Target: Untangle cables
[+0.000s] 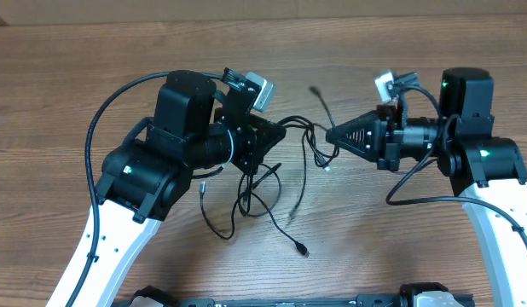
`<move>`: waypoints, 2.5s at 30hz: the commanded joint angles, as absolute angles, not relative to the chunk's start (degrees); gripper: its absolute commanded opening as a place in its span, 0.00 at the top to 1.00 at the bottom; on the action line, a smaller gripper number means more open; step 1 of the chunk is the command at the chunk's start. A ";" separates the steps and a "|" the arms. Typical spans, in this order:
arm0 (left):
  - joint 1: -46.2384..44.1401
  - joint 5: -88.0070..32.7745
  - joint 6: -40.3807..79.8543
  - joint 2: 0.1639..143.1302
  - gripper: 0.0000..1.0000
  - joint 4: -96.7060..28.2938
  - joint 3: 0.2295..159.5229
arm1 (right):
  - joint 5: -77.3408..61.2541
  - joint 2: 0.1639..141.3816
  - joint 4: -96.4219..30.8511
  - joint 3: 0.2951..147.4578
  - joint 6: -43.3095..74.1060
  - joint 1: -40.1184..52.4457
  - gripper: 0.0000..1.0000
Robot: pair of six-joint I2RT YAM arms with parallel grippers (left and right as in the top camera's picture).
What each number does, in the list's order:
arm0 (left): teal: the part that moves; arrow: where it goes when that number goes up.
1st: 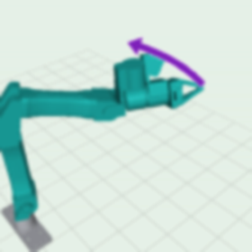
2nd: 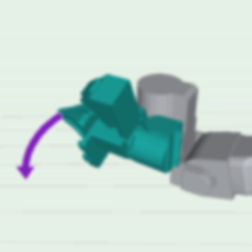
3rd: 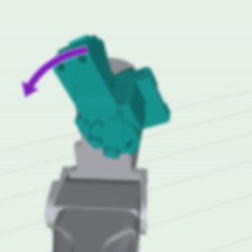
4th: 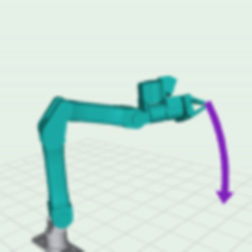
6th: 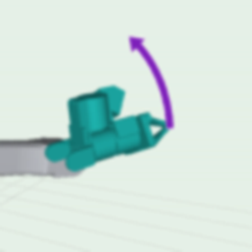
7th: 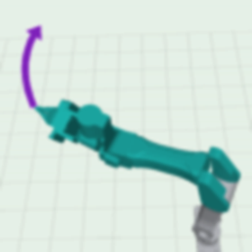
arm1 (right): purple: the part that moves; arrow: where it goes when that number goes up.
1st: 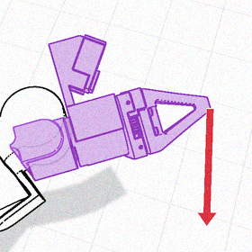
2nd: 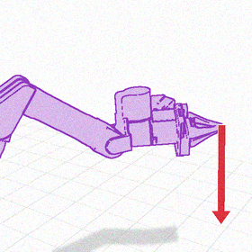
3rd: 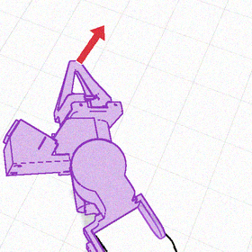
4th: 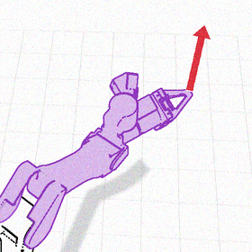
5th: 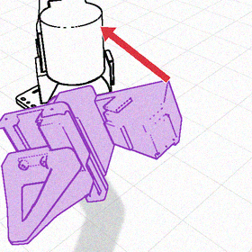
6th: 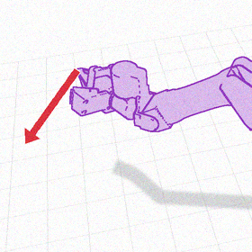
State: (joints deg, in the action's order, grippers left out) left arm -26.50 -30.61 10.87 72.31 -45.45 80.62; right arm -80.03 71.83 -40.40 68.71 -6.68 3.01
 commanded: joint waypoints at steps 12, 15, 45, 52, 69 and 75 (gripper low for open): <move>-26.17 -33.34 -4.99 71.66 0.96 -46.52 81.49 | -38.96 70.35 -49.10 68.69 12.38 2.76 0.09; -26.17 -35.03 -8.10 71.48 0.96 -44.47 81.49 | -38.41 70.35 -50.09 68.69 9.30 2.76 0.00; -22.79 -44.64 22.17 71.44 0.96 2.42 81.49 | -16.03 70.85 -71.31 68.69 2.90 2.76 0.00; -17.96 -40.86 24.82 71.57 0.25 -2.00 81.49 | -16.40 70.85 -70.46 68.69 6.20 2.76 0.00; -17.91 4.38 21.89 71.61 0.00 -57.25 81.49 | -29.36 70.85 -67.66 68.69 10.17 2.87 0.00; -17.87 14.90 21.87 71.61 0.00 -66.83 81.49 | -29.74 71.48 -63.68 68.62 21.17 3.77 0.00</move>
State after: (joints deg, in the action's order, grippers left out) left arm -18.11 6.02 21.06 72.12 -65.21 81.03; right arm -28.58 71.26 -65.01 68.55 15.44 3.14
